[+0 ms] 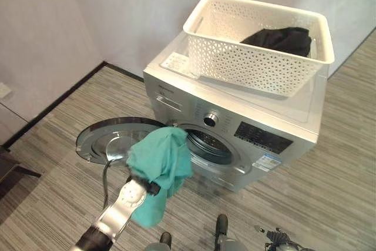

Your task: Grab the laundry basket,head to the washer,open it,put in the laundry and shut it.

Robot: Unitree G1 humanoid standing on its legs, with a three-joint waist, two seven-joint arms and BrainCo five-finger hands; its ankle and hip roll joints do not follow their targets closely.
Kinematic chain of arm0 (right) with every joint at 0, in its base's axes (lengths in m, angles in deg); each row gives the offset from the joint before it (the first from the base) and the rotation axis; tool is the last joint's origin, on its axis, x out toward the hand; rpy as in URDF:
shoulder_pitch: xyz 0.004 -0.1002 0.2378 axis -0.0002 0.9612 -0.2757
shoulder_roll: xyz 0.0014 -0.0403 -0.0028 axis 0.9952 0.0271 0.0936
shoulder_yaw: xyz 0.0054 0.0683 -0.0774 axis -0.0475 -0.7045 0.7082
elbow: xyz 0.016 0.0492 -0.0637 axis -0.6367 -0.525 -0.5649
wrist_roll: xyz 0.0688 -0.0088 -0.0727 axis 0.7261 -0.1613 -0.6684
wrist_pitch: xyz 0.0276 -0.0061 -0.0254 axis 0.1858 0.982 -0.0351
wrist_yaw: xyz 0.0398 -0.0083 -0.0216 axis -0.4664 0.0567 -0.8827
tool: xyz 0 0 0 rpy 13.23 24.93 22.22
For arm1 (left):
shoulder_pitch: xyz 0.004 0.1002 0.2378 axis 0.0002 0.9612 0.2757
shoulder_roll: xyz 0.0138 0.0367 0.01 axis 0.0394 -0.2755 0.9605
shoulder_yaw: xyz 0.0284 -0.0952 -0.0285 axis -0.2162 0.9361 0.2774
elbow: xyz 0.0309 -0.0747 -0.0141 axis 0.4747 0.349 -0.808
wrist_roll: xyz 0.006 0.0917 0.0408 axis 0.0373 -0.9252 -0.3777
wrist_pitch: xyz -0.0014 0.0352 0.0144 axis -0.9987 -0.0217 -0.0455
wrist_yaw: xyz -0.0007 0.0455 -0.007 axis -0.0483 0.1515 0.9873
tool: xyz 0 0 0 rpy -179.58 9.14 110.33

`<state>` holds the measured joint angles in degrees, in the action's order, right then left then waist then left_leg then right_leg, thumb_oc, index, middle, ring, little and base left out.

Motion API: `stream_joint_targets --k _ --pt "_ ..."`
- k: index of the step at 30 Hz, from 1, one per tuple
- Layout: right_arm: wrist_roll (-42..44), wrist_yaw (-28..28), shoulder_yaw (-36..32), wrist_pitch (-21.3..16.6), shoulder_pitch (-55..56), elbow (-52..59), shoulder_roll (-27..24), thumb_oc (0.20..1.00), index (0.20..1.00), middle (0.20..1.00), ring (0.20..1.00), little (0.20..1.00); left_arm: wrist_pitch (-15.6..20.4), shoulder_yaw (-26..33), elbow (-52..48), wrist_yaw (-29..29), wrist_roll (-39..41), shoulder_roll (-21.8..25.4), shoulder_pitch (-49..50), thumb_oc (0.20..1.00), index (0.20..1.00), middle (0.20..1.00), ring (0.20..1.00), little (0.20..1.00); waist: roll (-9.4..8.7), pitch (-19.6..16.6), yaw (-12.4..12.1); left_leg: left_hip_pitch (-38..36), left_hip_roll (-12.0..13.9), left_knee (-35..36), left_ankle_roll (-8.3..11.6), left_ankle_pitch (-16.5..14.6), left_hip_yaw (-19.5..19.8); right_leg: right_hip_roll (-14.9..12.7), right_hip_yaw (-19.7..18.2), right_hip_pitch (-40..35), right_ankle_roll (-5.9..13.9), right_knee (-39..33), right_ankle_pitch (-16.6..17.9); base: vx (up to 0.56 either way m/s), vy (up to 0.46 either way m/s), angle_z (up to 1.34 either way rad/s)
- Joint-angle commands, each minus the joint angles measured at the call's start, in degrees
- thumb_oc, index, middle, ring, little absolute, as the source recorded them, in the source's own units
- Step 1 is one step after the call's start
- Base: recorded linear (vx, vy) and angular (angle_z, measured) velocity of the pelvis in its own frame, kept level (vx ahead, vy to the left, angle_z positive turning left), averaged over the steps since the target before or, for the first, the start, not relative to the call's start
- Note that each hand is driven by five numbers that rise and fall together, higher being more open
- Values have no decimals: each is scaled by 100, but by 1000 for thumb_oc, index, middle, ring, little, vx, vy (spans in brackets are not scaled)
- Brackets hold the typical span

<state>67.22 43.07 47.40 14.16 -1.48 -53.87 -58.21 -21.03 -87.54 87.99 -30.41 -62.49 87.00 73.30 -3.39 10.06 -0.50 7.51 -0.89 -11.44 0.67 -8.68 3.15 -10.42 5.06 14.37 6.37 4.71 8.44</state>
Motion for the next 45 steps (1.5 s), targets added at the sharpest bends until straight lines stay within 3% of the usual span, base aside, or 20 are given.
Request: stream_joint_targets --k 1,3,4,5,8,11,13,15,16,20,25,33,34,39,40,45 --pt "288 213 125 24 -179 94 -121 1000 1000 1000 1000 1000 360 235 -182 -230 105 -224 -382 200 200 200 200 200 94 422 131 577 -76 -352 -398 -361 181 -51 -888 215 243 834 -993 -45 -70 8" --pt "284 262 158 40 -353 88 -141 1000 1000 1000 1000 1000 350 201 -67 -288 151 -334 -596 200 200 200 200 200 106 566 205 703 -54 -588 -343 -568 282 -333 -1065 516 245 281 -654 3 -75 0" --pt "284 263 154 41 -366 83 -143 1000 1000 1000 1000 1000 352 199 -56 -291 151 -339 -612 200 200 200 200 200 120 570 206 726 -49 -627 -346 -593 288 -328 -1054 504 248 252 -641 63 -68 -1" --pt "269 318 187 36 -419 111 -142 1000 1000 1000 1000 1000 370 138 -8 -337 134 -418 -783 200 200 200 200 200 79 768 274 788 -91 -966 -322 -835 384 -531 -1173 676 285 -161 -391 48 -67 3" --pt "212 364 299 -28 -522 250 -123 1000 1000 1000 1000 1000 378 6 205 -460 102 -544 -1113 200 200 200 200 200 -87 997 310 1130 -180 -1571 -230 -1047 427 -728 -945 708 356 -376 -167 13 -108 8" --pt "229 375 372 -119 -499 436 -102 1000 1000 1000 1000 1000 397 -113 415 -553 122 -737 -1370 200 200 200 200 200 -192 1054 388 1370 -328 -1761 -211 -1078 572 -753 -1106 851 443 -258 -42 -11 -82 43" --pt "331 421 584 -269 -460 773 -100 1000 1000 1000 1000 1000 386 -228 604 -678 234 -912 -1597 200 200 200 200 200 -314 1062 452 1656 -312 -1821 -122 -1038 723 -631 -1120 1184 436 139 -32 -4 -141 50" --pt "359 465 663 -320 -543 865 -92 1000 1000 1000 1000 1000 379 -253 681 -762 287 -959 -1700 200 200 200 200 200 -325 1060 480 1898 -285 -1952 -83 -1032 773 -599 -1032 1317 418 234 -62 -63 -183 52" --pt "361 581 919 -440 -666 1301 -96 1000 1000 1000 1000 1000 384 -341 903 -962 359 -1061 -2060 200 200 200 200 200 -355 1186 541 2300 -187 -2147 3 -1007 906 -422 -974 1647 353 534 -257 -108 -273 58" --pt "278 767 1199 -488 -946 1443 -120 1000 1000 1000 1000 1000 355 -458 1330 -1209 556 -1255 -2788 200 200 200 200 200 -390 1244 674 3023 -100 -2450 95 -1008 1030 -261 -959 2436 215 1140 -587 -66 -158 43" --pt "143 850 1381 -501 -1050 1524 -172 1000 1000 1000 1000 1000 291 -389 1635 -1387 725 -1278 -3510 200 200 200 200 200 -440 1198 856 3638 6 -2696 160 -1038 1099 -80 -982 3156 141 1609 -782 -24 -106 9" --pt "38 918 1245 -656 -901 1847 -288 1000 1000 1000 1000 1000 247 -31 2372 -1611 993 -849 -4882 200 200 200 200 200 -462 1147 1235 4618 322 -2906 302 -1007 1097 138 -962 4256 161 1963 -877 9 -92 -10" --pt "27 953 1189 -750 -827 2143 -343 1000 1000 1000 1000 1000 287 179 2663 -1726 1282 -755 -5268 200 200 200 200 200 -439 1171 1311 4715 504 -2839 355 -1138 1098 249 -931 4466 183 2059 -1056 102 -153 -18" --pt "84 977 1143 -905 -838 2440 -348 1000 1000 1000 1000 1000 346 347 2835 -1855 1438 -577 -5586 200 200 200 200 200 -489 1232 1469 4947 566 -2631 455 -861 1070 255 -964 4777 156 1924 -848 3 -101 -6" --pt "115 995 1150 -1025 -800 2813 -379 1000 1000 1000 1000 1000 387 446 3102 -1948 1577 -440 -5877 200 200 200 200 200 -478 1223 1524 4894 767 -2470 518 -983 1041 405 -958 4901 182 1980 -1015 116 -168 -7" --pt "166 1034 1181 -1154 -756 3122 -355 1000 1000 1000 1000 1000 508 629 3463 -2060 1989 -373 -6268 200 200 200 200 200 -482 1247 1637 4939 924 -2345 616 -946 1022 513 -953 5062 167 1989 -1026 61 -118 -13"
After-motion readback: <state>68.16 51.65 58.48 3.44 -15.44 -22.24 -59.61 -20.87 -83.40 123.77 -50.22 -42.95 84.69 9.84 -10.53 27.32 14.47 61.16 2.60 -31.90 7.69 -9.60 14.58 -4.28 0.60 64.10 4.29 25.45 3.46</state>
